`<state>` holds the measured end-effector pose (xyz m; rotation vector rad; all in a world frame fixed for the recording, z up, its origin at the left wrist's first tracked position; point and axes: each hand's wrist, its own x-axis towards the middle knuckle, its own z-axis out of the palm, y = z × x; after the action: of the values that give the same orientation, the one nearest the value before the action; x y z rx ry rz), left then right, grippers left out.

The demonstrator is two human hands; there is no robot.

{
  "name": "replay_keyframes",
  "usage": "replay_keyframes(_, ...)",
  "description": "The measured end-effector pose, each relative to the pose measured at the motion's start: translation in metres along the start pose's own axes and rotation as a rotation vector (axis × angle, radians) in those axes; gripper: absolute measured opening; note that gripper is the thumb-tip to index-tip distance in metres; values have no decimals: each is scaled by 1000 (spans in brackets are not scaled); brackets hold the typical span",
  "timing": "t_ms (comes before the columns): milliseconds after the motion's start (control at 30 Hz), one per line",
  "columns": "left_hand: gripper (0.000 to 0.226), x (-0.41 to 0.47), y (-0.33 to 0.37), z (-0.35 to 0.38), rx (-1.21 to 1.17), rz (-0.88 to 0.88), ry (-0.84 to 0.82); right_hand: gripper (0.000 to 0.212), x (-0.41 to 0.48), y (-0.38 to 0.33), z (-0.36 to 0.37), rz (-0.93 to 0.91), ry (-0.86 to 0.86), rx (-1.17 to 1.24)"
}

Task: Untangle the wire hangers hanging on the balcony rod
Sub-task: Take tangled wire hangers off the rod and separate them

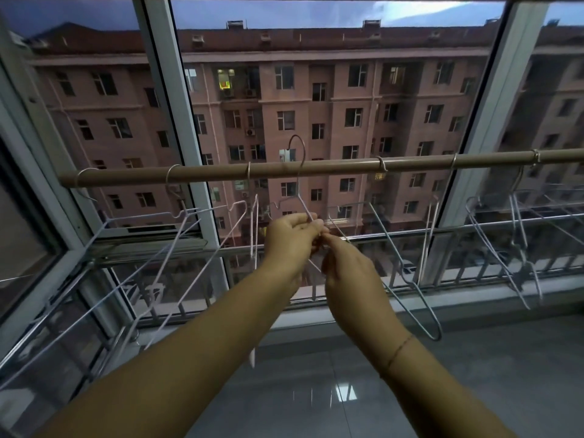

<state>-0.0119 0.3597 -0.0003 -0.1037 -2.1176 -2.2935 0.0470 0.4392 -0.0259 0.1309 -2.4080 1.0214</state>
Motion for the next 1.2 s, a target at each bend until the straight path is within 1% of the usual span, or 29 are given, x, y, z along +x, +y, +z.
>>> replay_keyframes(133,16,2,-13,-12,34,-54,32,43,-5,2,12,-5,-51,-6)
replay_keyframes(200,14,0,-20,-16,55,-72,41,42,-8,4,15,-22,-60,2)
replay_keyframes(233,17,-1,-22,-17,56,-75,45,40,-9,4,16,-30,-64,-4)
replay_keyframes(267,24,-1,-22,-18,66,-74,58,38,-10,4,16,-33,-67,-18)
replay_keyframes(333,48,0,-23,-20,131,-48,127,30,-13,4,13,-26,-58,-73)
replay_keyframes(400,64,1,-21,-20,221,42,194,24,-13,5,6,-44,-2,-117)
replay_keyframes(433,66,0,-19,-19,262,117,211,24,-12,7,1,-54,36,-129)
replay_keyframes(467,64,-2,-16,-17,297,206,219,25,-10,9,-6,-57,76,-138)
replay_keyframes(533,52,-5,-9,-8,342,359,187,28,-2,15,-22,-36,169,-144)
replay_keyframes(600,39,-5,-4,6,352,400,59,30,8,27,-35,30,246,-147)
replay_keyframes(667,35,0,-2,23,334,323,-90,38,19,41,-41,152,253,-164)
replay_keyframes(700,36,4,-3,32,322,258,-137,46,23,48,-41,229,223,-164)
replay_keyframes(767,39,18,-6,51,319,116,-177,61,27,59,-35,358,136,-96)
replay_keyframes(833,39,33,-10,69,309,-25,-165,65,29,68,-26,435,57,34)
replay_keyframes(867,37,40,-14,78,278,-92,-146,60,29,72,-22,457,30,88)
replay_keyframes(933,24,52,-21,92,164,-206,-118,44,29,80,-16,464,0,144)
replay_keyframes(967,18,56,-25,98,93,-247,-120,36,30,84,-15,453,-6,157)
replay_keyframes(1000,17,59,-28,104,28,-274,-129,29,31,87,-16,435,-7,176)
replay_keyframes(1100,14,66,-29,119,-76,-261,-126,19,38,95,-25,392,31,277)
replay_keyframes(1200,19,74,-18,136,-126,-212,-65,15,53,102,-42,347,64,347)
